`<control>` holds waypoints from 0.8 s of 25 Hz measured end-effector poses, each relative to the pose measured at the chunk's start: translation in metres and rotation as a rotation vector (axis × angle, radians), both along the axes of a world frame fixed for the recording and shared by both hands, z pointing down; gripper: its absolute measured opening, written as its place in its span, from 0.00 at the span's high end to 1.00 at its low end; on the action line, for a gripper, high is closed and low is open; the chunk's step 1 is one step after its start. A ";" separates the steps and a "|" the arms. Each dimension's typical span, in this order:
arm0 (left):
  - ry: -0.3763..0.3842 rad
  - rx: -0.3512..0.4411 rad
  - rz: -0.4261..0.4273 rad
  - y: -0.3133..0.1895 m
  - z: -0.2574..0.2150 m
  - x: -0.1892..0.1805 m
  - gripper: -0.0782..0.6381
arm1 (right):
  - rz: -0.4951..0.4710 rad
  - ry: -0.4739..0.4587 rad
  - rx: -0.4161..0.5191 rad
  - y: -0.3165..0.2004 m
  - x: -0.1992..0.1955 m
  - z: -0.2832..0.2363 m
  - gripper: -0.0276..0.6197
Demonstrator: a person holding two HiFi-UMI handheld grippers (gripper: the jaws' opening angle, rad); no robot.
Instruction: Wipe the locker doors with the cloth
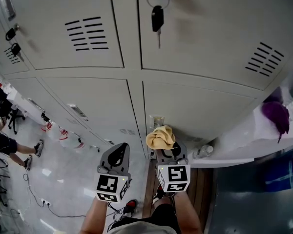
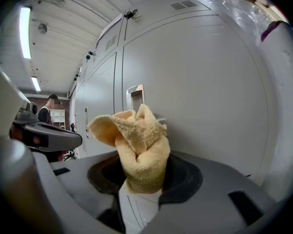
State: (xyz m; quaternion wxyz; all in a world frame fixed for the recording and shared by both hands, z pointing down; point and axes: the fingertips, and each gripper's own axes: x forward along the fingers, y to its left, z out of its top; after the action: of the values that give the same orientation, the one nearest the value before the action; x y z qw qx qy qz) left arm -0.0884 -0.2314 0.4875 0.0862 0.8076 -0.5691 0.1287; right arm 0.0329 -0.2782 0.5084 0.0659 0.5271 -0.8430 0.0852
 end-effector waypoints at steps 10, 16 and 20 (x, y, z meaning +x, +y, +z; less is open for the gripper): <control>-0.009 -0.013 -0.008 0.000 0.008 -0.005 0.86 | 0.014 -0.016 -0.018 -0.007 0.003 0.007 0.68; -0.001 -0.004 0.008 -0.003 0.005 -0.002 0.86 | 0.026 -0.011 -0.016 -0.008 0.003 0.007 0.68; -0.002 -0.004 0.015 -0.005 0.006 0.000 0.86 | 0.032 -0.009 -0.014 -0.010 0.003 0.007 0.68</control>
State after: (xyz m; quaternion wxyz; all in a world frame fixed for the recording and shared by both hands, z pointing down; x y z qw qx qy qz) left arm -0.0886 -0.2363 0.4939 0.0861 0.8114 -0.5630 0.1313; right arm 0.0361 -0.2882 0.5156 0.0643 0.5397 -0.8340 0.0947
